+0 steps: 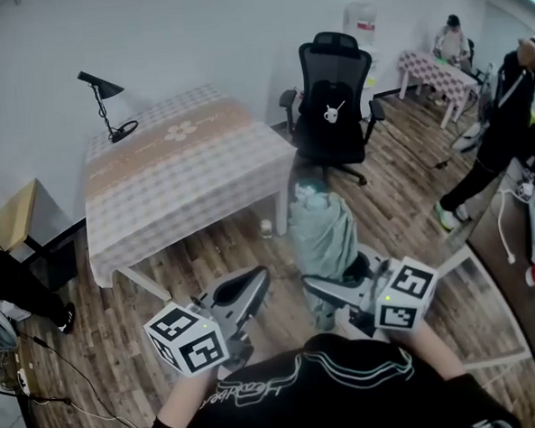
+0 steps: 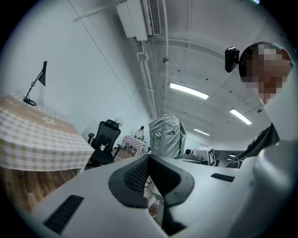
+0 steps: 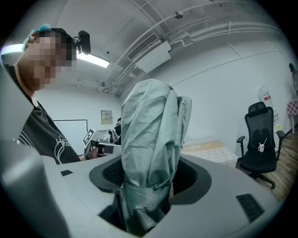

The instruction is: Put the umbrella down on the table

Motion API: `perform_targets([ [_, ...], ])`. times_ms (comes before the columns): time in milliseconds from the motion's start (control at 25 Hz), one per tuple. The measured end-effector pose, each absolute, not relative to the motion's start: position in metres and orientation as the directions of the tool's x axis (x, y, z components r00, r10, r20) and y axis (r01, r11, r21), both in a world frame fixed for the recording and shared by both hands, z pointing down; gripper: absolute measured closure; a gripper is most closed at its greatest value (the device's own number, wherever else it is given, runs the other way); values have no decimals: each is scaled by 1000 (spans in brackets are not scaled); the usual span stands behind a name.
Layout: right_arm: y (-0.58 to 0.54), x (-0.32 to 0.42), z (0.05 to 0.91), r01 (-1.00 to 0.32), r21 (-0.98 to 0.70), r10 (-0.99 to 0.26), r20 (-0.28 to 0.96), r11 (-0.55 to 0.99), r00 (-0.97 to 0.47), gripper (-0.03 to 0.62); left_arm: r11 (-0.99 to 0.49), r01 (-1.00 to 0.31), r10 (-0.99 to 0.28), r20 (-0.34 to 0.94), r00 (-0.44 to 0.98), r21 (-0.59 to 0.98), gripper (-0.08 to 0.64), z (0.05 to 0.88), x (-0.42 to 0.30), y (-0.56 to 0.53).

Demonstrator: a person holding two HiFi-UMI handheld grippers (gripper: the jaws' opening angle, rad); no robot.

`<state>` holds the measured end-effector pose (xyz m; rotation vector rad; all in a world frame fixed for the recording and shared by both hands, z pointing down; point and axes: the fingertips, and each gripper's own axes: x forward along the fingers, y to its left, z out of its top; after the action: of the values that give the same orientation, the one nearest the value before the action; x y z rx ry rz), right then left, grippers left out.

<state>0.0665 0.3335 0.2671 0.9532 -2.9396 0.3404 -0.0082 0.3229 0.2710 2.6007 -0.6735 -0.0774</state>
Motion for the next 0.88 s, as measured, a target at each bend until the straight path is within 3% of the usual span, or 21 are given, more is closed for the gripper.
perform_targets([
  [880,189,122,304,-562,-336,-553,132,756,-823,313,-672,-508,-507,165,846,539,563,318,38,194],
])
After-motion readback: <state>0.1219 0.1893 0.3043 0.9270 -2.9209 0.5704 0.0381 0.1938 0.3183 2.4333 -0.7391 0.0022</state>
